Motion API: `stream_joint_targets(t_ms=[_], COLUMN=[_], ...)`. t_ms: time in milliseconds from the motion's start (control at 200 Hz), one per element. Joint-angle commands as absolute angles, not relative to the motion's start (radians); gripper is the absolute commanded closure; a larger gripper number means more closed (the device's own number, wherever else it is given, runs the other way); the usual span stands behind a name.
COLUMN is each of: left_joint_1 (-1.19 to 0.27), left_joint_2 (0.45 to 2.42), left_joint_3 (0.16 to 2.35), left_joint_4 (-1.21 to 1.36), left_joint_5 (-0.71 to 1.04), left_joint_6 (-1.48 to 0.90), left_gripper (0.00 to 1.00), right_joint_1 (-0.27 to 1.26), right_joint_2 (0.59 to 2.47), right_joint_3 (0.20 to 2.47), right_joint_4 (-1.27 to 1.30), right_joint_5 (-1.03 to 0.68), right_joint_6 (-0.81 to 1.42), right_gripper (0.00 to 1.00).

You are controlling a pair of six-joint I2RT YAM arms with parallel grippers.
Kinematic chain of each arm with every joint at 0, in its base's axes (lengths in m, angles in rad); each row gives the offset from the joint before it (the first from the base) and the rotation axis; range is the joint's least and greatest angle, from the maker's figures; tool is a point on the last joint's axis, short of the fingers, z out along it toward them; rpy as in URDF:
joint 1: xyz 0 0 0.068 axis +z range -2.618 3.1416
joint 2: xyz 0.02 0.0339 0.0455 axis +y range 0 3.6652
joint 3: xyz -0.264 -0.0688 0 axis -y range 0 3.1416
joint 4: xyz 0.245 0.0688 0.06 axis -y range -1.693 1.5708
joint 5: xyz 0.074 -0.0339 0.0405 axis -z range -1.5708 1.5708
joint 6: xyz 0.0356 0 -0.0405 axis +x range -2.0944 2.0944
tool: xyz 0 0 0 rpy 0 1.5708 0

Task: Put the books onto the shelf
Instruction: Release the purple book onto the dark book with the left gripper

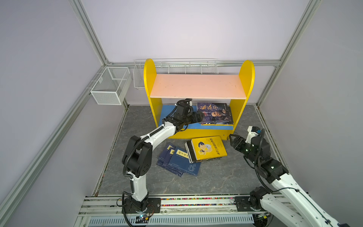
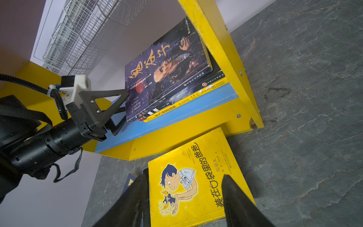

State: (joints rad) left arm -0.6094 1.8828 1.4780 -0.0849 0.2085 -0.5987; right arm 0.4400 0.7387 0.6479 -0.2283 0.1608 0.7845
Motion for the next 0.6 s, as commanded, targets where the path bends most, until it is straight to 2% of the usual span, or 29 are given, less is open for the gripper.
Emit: stream_joint_targets(t_ms=[0, 100, 235, 335, 480, 555, 595], left_joint_1=[-0.606, -0.606, -0.606, -0.606, -0.606, -0.615, -0.622], left_joint_2=[1.836, 1.812, 1.778, 1.764, 1.780, 1.808, 1.823], left_joint_3=[1.425, 1.366, 1.304, 1.285, 1.299, 1.335, 1.350], left_joint_4=[0.019, 0.122, 0.212, 0.200, 0.132, 0.071, 0.061], left_joint_5=[0.165, 0.143, 0.073, -0.011, -0.098, -0.124, -0.129], left_joint_6=[-0.635, -0.666, -0.703, -0.725, -0.767, -0.772, -0.767], left_gripper=[0.11, 0.13, 0.22, 0.45, 0.86, 0.98, 1.00], right_joint_1=[0.444, 0.444, 0.445, 0.445, 0.444, 0.445, 0.444], right_joint_2=[0.732, 0.733, 0.731, 0.728, 0.726, 0.725, 0.726], right_joint_3=[0.654, 0.651, 0.644, 0.638, 0.632, 0.629, 0.629], right_joint_4=[-0.221, -0.222, -0.219, -0.219, -0.221, -0.219, -0.219], right_joint_5=[0.153, 0.148, 0.146, 0.145, 0.147, 0.147, 0.146], right_joint_6=[0.779, 0.773, 0.775, 0.776, 0.776, 0.778, 0.777], right_gripper=[0.38, 0.41, 0.47, 0.49, 0.50, 0.50, 0.50])
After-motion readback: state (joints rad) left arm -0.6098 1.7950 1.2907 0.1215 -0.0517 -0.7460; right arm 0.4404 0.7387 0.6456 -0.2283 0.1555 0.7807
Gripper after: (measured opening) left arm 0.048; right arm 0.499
